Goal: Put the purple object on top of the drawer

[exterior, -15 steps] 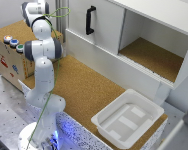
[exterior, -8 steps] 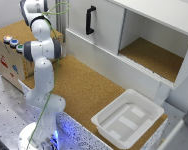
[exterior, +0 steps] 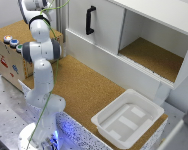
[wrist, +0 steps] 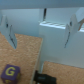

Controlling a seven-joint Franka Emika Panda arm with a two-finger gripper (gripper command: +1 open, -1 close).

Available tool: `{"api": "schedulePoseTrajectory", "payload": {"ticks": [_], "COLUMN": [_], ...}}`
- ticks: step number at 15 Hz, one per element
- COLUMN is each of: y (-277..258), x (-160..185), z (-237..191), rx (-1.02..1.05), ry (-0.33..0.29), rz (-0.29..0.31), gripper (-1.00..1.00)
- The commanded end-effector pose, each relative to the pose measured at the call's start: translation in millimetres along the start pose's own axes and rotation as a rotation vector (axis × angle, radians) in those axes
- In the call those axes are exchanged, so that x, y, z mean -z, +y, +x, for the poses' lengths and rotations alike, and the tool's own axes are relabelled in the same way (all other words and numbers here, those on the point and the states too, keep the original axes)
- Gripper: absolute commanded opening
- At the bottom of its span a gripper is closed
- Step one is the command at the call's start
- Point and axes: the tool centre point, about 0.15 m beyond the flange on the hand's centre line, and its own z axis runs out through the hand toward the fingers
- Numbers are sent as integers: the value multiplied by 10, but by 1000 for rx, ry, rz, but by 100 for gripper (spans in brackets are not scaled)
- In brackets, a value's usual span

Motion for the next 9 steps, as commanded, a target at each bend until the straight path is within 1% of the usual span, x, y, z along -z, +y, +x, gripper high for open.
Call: {"api": "schedulePoseTrajectory", "payload": {"ticks": [1, 3, 4, 6, 9], "y": [752, 952, 1028, 1074, 1169], "x": [-62, -119, -174, -288, -482], "z": [-266, -423, -529, -708, -923], "rx": [83, 109, 139, 190, 180], "ry": [18, 6, -16, -35, -39], "rz": [94, 111, 103, 98, 137], "gripper": [100, 100, 100, 100, 100]}}
